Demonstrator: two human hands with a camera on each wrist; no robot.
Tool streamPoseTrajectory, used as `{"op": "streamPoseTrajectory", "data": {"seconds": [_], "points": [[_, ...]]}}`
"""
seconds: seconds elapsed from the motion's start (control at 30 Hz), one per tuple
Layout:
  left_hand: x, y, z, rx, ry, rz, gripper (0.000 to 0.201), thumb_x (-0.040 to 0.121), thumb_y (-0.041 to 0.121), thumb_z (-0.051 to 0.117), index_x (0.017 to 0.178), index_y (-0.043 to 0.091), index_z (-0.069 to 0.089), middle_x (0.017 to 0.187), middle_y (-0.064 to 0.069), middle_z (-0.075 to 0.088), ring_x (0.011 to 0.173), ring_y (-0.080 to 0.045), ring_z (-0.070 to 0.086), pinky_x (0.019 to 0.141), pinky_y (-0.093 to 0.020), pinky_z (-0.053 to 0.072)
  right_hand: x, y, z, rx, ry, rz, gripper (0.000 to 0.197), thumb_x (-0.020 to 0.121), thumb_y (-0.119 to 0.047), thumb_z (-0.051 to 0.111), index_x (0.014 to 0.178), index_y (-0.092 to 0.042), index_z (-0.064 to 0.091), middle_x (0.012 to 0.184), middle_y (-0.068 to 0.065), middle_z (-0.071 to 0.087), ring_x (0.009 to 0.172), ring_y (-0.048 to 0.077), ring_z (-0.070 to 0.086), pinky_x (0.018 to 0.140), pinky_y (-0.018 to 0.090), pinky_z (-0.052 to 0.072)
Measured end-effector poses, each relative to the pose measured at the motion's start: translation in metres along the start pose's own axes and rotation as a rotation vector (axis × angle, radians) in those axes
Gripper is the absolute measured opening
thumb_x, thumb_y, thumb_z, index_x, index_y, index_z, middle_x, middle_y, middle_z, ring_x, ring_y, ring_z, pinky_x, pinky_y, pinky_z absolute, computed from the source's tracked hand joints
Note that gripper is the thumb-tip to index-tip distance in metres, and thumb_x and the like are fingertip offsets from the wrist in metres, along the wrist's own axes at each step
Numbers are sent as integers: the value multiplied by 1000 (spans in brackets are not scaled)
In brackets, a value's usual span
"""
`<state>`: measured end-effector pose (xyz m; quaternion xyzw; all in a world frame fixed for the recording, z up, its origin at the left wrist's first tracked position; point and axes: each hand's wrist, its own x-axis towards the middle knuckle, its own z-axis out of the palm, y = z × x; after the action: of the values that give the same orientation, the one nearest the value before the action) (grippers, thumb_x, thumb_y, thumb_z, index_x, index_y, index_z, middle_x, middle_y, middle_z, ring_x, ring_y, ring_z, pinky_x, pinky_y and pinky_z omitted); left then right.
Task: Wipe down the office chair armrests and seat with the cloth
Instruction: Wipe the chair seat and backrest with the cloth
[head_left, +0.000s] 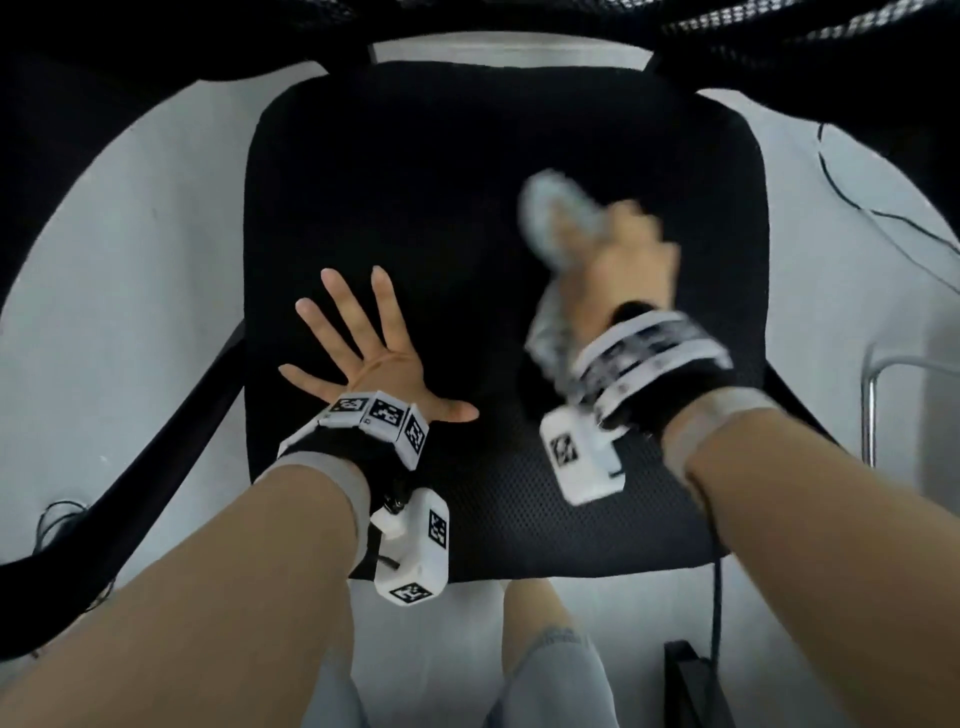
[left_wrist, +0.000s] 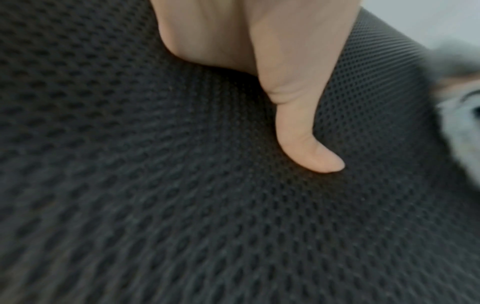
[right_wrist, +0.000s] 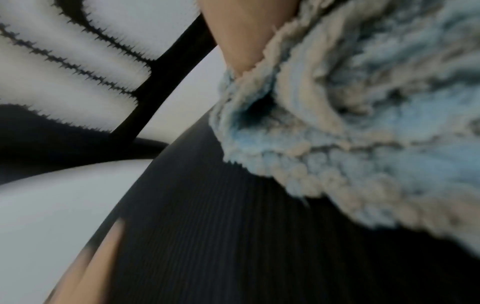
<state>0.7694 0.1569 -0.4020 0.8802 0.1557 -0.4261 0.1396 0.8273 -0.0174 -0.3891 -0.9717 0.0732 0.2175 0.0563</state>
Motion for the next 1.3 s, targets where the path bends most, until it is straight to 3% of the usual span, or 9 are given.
{"op": "streamPoseTrajectory", "data": {"seconds": [0.17,0.3,0.37,0.6,0.87,1.0,1.1,1.2,1.3], "points": [[5,-3,-1,-9,-26,25,151,48,60,78,115,29,-53,133,-12,-53,127,-40,-43,90,-70,-19,25,-10,-23,139,31,414,56,88,-21,50,139,-22,27,136,14,31,124,36,32,101,48,32],[2,0,14,-56,247,-9,106,76,54,53,137,32,-32,151,-8,-31,139,-36,-25,103,-72,-8,4,-87,2,-55,-113,-237,59,84,-21,53,139,-21,31,138,10,29,123,32,30,100,45,28],[2,0,10,-29,151,-29,130,59,71,59,125,33,-46,144,-9,-43,135,-38,-32,96,-72,-14,8,-79,1,-72,-75,-411,58,85,-24,52,139,-25,32,136,11,32,121,32,32,98,45,27],[7,-6,3,24,80,66,155,40,66,77,123,28,-49,136,-11,-50,130,-40,-39,96,-73,-13,11,52,-24,145,123,401,49,90,-19,46,138,-18,35,134,23,36,123,38,36,101,46,31],[-14,-23,13,-14,310,156,127,54,68,62,139,35,-25,151,-6,-30,140,-28,-26,105,-64,-13,-99,-31,35,-116,-235,-512,63,89,-27,48,143,-35,16,132,10,30,120,31,31,103,47,24],[-46,-76,29,-173,339,27,139,46,55,80,145,26,-14,155,-9,-21,144,-27,-13,114,-52,3,-88,42,14,163,-77,112,48,88,-14,50,133,-29,41,124,18,41,113,39,39,97,50,34],[-65,-108,41,-410,277,-122,132,51,42,83,145,31,-10,157,-8,-9,144,-31,3,113,-51,16,-95,46,21,19,-22,302,63,87,-13,50,141,-33,25,124,19,37,112,38,37,94,52,34],[-65,-118,45,-522,282,-122,126,56,32,84,145,34,-5,154,-13,10,140,-33,19,113,-50,23,-125,-11,48,-44,-191,92,74,84,-15,52,144,-31,13,130,16,31,117,35,34,97,50,30],[-63,-122,46,-557,269,-96,124,59,28,83,145,34,-5,152,-14,14,138,-32,24,113,-45,24,-177,-63,81,-102,-250,-463,59,81,-19,46,137,-33,36,123,7,47,106,28,43,92,42,38]]}}
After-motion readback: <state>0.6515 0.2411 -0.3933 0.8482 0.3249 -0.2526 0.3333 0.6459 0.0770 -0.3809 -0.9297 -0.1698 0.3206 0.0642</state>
